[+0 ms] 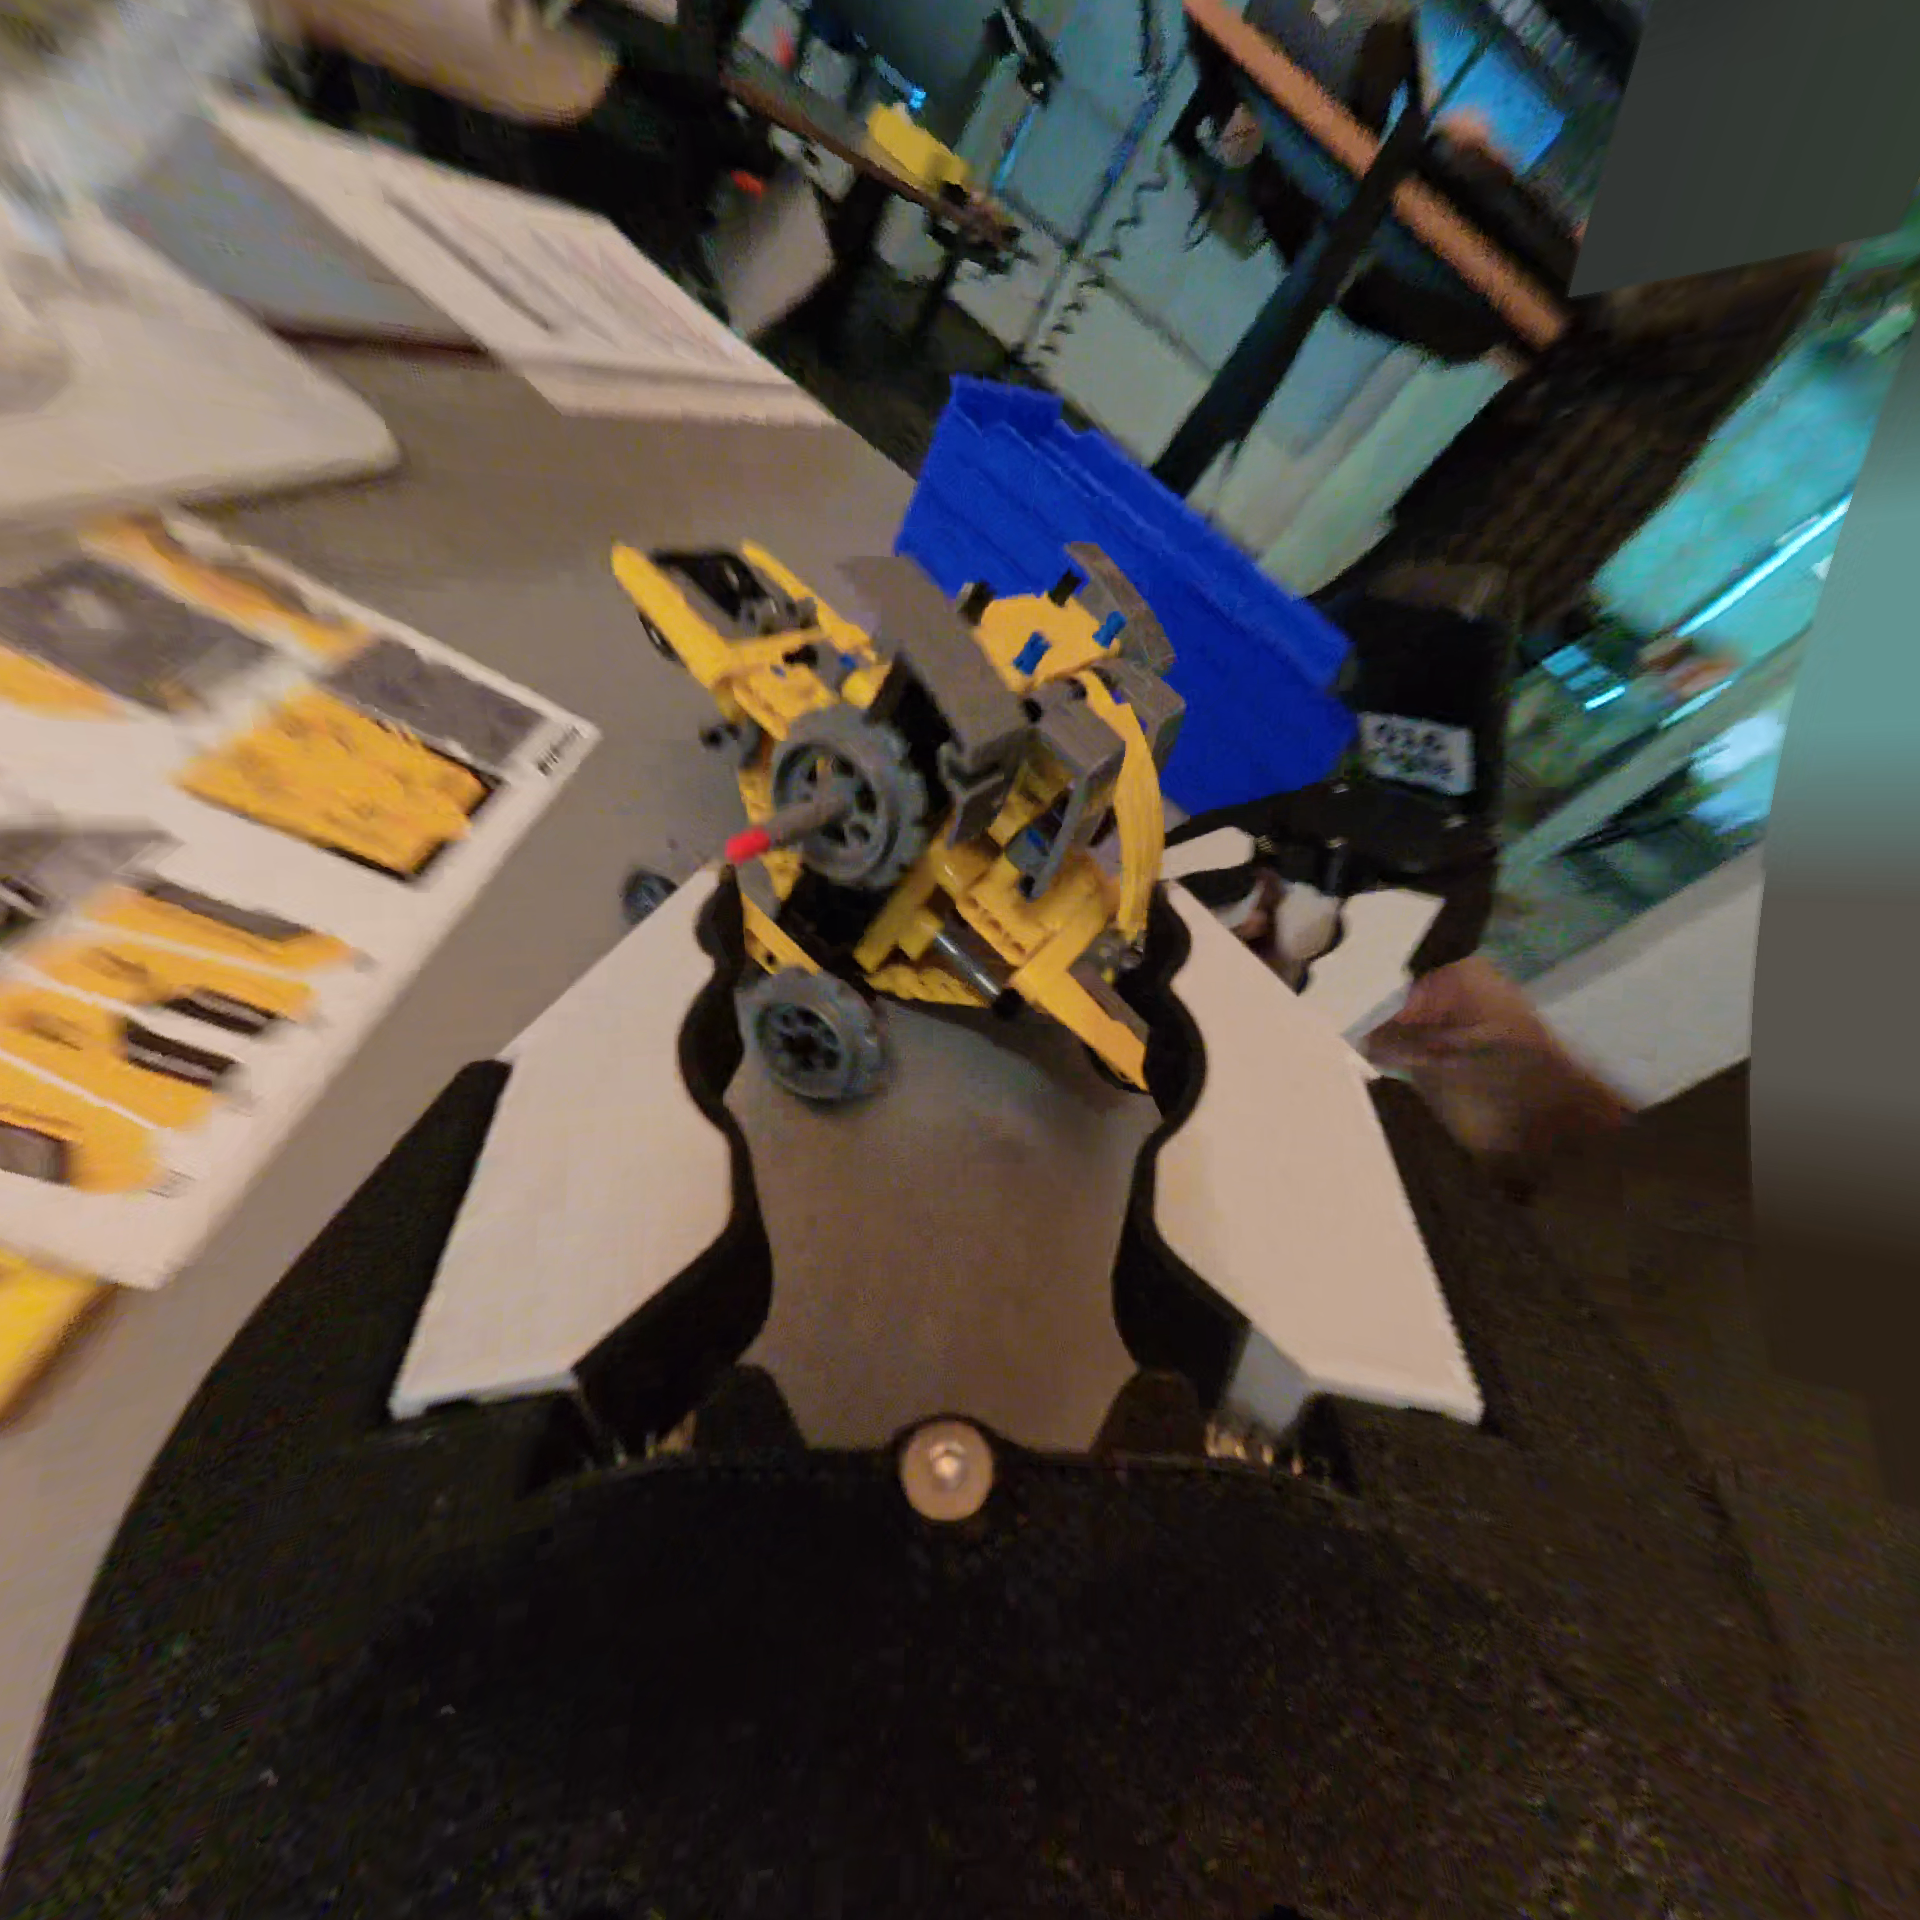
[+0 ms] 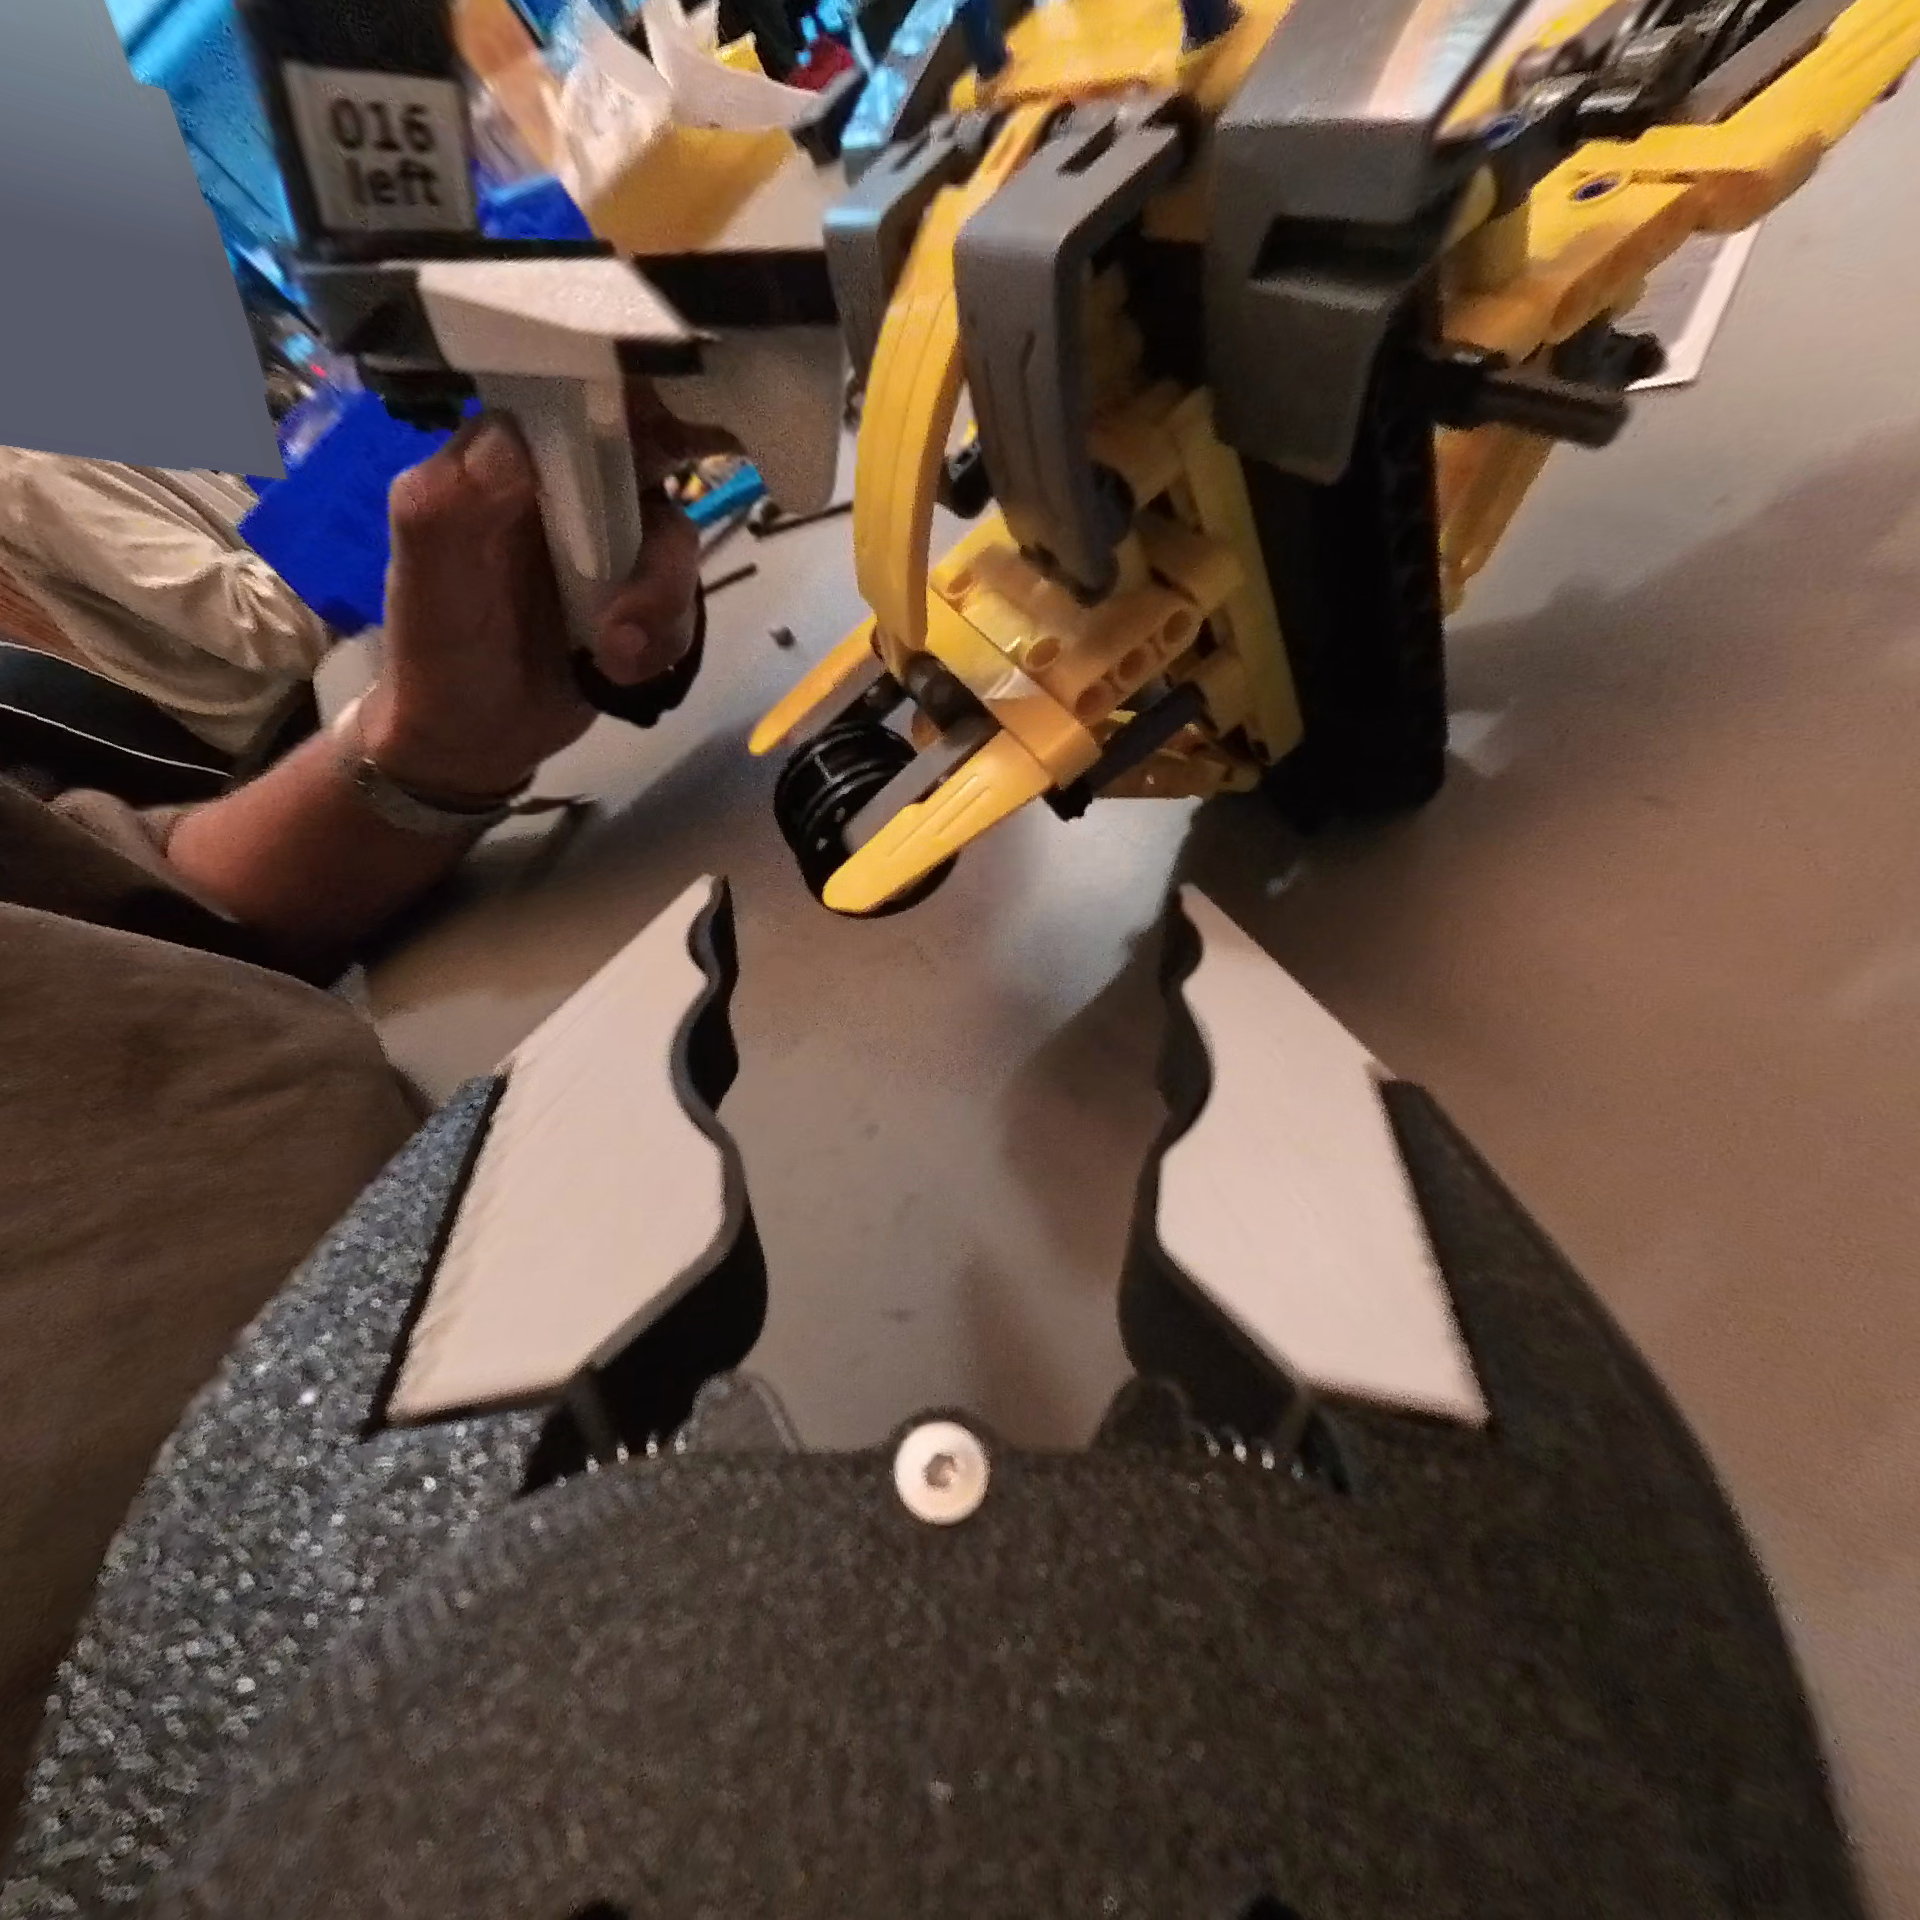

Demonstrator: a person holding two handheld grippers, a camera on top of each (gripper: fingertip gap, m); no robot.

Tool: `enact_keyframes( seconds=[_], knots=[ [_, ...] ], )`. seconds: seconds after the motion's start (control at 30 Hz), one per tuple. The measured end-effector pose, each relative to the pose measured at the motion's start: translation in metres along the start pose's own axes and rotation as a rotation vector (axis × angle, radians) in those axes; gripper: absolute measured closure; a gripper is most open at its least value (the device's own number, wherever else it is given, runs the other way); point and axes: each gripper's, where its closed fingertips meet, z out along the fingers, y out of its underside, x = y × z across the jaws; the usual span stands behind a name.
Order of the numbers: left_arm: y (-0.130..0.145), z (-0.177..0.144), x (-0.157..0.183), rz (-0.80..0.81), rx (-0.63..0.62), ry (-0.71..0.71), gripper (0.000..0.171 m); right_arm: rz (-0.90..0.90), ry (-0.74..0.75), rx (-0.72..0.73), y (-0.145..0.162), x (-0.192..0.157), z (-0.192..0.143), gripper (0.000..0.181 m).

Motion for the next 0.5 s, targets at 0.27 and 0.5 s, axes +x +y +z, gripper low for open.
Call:
enact_keyframes(
  seconds=[0.27, 0.5],
  knots=[
    [-0.007, 0.013, 0.023, 0.627, -0.234, -0.280, 0.074, 0.128, -0.179, 0.062, -0.005, -0.014, -0.006, 0.115],
    [-0.008, 0.034, 0.034, 0.877, -0.451, -0.344, 0.064, 0.122, -0.186, 0.049, -0.005, -0.018, -0.001, 0.114]
  ],
)
